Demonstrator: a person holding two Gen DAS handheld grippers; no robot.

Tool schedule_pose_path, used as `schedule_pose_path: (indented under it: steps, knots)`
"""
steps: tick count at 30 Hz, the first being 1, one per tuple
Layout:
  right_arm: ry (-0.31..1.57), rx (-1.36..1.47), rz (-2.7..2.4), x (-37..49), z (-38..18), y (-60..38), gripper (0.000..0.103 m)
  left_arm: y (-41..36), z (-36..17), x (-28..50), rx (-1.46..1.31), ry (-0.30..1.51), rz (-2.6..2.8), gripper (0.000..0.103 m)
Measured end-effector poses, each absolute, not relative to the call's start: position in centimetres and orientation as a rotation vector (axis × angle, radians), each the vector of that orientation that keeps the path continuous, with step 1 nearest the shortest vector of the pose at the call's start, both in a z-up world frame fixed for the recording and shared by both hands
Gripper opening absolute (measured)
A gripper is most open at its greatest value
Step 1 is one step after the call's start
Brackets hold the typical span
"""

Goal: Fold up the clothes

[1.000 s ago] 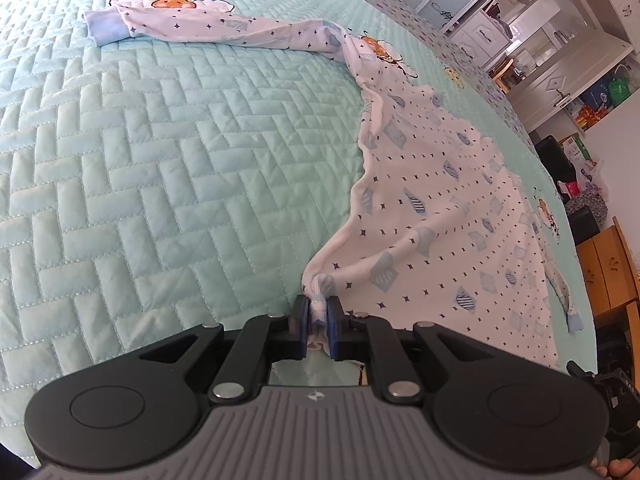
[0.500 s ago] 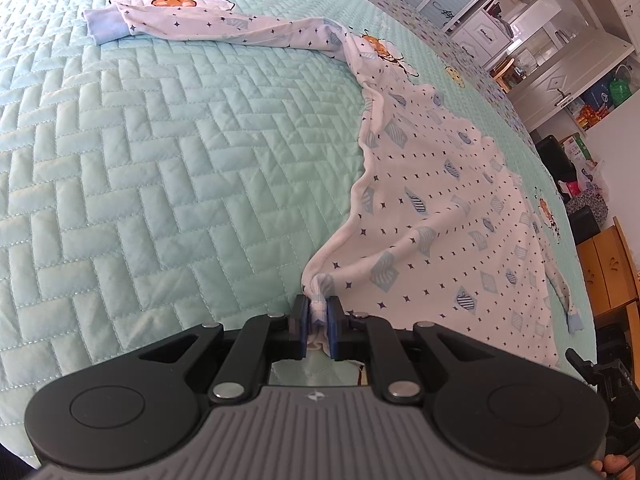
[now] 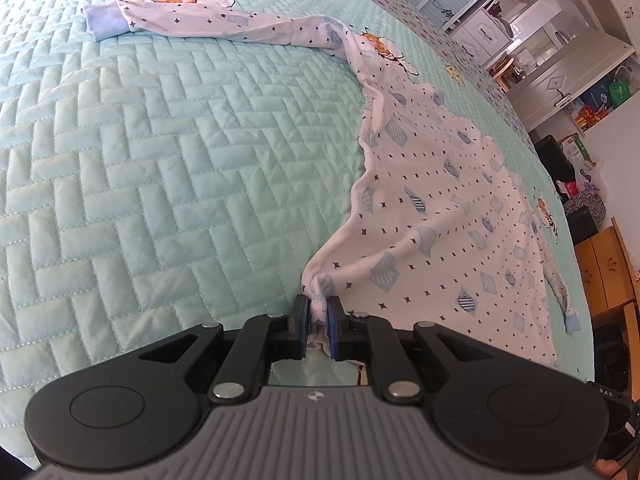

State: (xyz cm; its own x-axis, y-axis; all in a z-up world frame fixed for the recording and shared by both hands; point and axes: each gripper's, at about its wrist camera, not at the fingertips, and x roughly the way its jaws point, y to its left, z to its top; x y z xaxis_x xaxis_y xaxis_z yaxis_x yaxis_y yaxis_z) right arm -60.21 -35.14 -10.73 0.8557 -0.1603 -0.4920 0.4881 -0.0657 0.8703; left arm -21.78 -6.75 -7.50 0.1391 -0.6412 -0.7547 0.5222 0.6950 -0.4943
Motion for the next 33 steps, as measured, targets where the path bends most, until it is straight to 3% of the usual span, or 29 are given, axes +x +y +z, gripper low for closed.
schedule_pose_path:
  steps: [6,8,12,13,19,28,29,30,31,33]
  knots:
    - [0.291,1.565,-0.513,-60.8,-10.8,-35.3,0.000,-6.6,-7.5,-21.7,-0.122,1.157,-0.847,0.011]
    - [0.299,1.569,-0.503,-60.9,-10.8,-35.4,0.005,-6.6,-7.6,-21.6,-0.129,1.162,-0.846,0.011]
    - [0.291,1.544,-0.497,-62.5,-9.6,-35.4,0.047,-6.4,-7.7,-21.4,-0.141,1.169,-0.850,0.011]
    - [0.281,1.522,-0.508,-63.3,-9.0,-35.4,0.053,-6.4,-7.7,-21.3,-0.147,1.173,-0.851,0.011]
    - [0.231,1.439,-0.634,-67.6,-7.6,-36.9,0.055,-6.3,-7.7,-21.1,-0.154,1.180,-0.851,0.011]
    - [0.328,1.375,-0.561,-63.4,-9.6,-39.5,0.052,-6.9,-7.7,-20.7,-0.113,1.179,-0.853,0.011]
    - [0.340,1.369,-0.549,-63.0,-9.6,-39.7,0.048,-6.9,-7.7,-20.6,-0.109,1.181,-0.854,0.011]
    - [0.361,1.357,-0.543,-62.7,-9.6,-39.8,0.035,-7.0,-7.7,-20.6,-0.105,1.183,-0.856,0.011]
    - [0.396,1.338,-0.535,-62.3,-9.8,-39.6,0.013,-7.1,-7.6,-20.6,-0.100,1.185,-0.854,0.011]
    - [0.433,1.299,-0.530,-61.8,-10.2,-39.0,0.007,-7.2,-7.4,-20.6,-0.091,1.190,-0.848,0.011]
